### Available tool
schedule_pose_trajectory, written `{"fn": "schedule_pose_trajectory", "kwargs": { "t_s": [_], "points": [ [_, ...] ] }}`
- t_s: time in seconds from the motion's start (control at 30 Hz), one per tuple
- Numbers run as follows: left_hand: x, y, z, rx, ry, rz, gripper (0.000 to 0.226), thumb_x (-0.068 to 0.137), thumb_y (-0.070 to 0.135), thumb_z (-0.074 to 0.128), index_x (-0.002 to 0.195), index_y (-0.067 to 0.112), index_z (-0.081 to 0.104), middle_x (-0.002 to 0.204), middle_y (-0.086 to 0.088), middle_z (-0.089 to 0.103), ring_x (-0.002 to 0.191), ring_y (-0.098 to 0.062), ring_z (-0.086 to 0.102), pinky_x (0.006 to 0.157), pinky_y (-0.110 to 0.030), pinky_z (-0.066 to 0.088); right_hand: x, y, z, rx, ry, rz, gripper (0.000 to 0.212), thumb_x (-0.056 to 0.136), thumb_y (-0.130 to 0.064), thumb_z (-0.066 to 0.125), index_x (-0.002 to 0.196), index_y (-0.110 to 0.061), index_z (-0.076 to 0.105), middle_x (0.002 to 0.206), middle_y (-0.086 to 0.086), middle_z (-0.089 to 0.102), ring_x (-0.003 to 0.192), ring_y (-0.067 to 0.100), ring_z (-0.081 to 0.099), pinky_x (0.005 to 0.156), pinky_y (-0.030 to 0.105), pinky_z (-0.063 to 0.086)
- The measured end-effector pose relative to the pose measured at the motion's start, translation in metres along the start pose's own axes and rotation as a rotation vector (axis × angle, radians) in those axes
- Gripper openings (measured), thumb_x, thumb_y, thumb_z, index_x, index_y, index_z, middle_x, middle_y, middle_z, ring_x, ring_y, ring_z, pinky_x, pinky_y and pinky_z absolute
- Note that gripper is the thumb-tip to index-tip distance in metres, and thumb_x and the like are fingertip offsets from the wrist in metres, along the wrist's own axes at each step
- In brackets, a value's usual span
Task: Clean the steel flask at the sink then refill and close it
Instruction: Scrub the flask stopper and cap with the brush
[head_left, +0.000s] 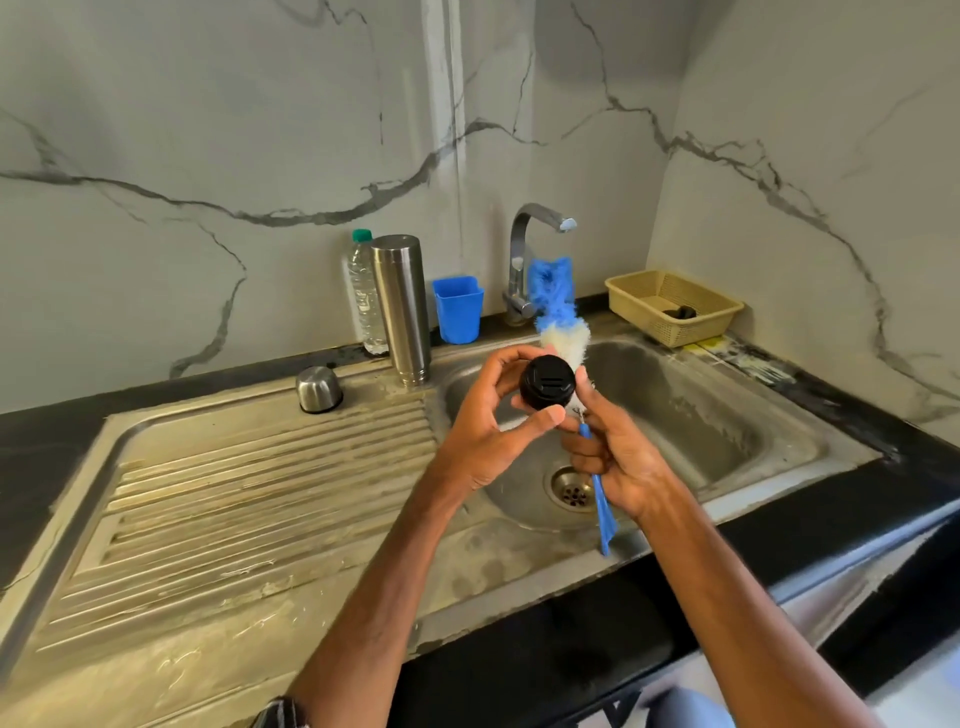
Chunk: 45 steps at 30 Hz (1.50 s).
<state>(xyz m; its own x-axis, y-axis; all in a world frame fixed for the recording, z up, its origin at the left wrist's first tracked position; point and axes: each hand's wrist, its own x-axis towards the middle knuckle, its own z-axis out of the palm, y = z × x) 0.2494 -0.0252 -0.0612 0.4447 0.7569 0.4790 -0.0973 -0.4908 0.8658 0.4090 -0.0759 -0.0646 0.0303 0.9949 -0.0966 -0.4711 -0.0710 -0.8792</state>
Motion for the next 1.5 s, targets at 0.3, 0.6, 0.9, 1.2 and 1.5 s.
{"fn": "schedule_pose_trajectory", "kwargs": {
  "t_s": [0.3,0.6,0.9,1.2,1.5],
  "points": [
    [0.001,-0.002,-0.006,0.323,0.052,0.097,0.057,0.082,0.034,0.085,0.133,0.028,0.06,0.133,0.017,0.063,0.125,-0.012,0.058,0.101,-0.045,0.051,0.005,0.004,-0.006,0.079,0.029,-0.057,0.031,0.088,-0.04,0.067,0.103,-0.014,0.066,0.054,-0.011,0.039,0.039,0.003,0.022,0.036,0.013,0.017],
    [0.003,-0.002,-0.009,0.445,0.042,0.168,0.058,0.082,0.028,0.084,0.133,0.01,0.065,0.124,-0.004,0.072,0.113,-0.01,0.069,0.101,-0.031,0.055,0.008,0.01,-0.014,0.07,0.067,-0.058,0.024,0.084,-0.036,0.072,0.092,-0.015,0.062,0.054,-0.01,0.03,0.038,0.002,0.02,0.034,0.014,0.016],
    [-0.002,-0.006,-0.004,0.395,0.076,0.11,0.052,0.075,0.019,0.09,0.119,0.003,0.067,0.115,-0.007,0.075,0.106,-0.008,0.071,0.093,-0.021,0.057,0.008,0.011,-0.017,0.057,0.092,-0.059,0.019,0.085,-0.032,0.074,0.082,-0.018,0.061,0.056,-0.009,0.028,0.039,0.002,0.019,0.033,0.015,0.018],
    [-0.002,-0.014,-0.002,0.463,0.082,0.11,0.043,0.07,0.024,0.093,0.094,0.009,0.061,0.113,-0.012,0.075,0.107,-0.01,0.072,0.087,-0.029,0.062,0.007,0.014,-0.02,0.041,0.073,-0.031,0.029,0.082,-0.035,0.077,0.093,-0.017,0.057,0.058,-0.008,0.029,0.04,0.003,0.021,0.033,0.015,0.021],
    [-0.005,-0.013,0.01,0.297,0.146,0.086,0.06,0.076,0.027,0.091,0.122,0.015,0.054,0.126,-0.005,0.069,0.115,-0.007,0.068,0.098,-0.03,0.057,0.005,0.015,-0.017,0.126,0.113,-0.091,0.028,0.086,-0.04,0.075,0.096,-0.018,0.061,0.058,-0.008,0.033,0.042,0.003,0.021,0.036,0.015,0.019]
  ]
}}
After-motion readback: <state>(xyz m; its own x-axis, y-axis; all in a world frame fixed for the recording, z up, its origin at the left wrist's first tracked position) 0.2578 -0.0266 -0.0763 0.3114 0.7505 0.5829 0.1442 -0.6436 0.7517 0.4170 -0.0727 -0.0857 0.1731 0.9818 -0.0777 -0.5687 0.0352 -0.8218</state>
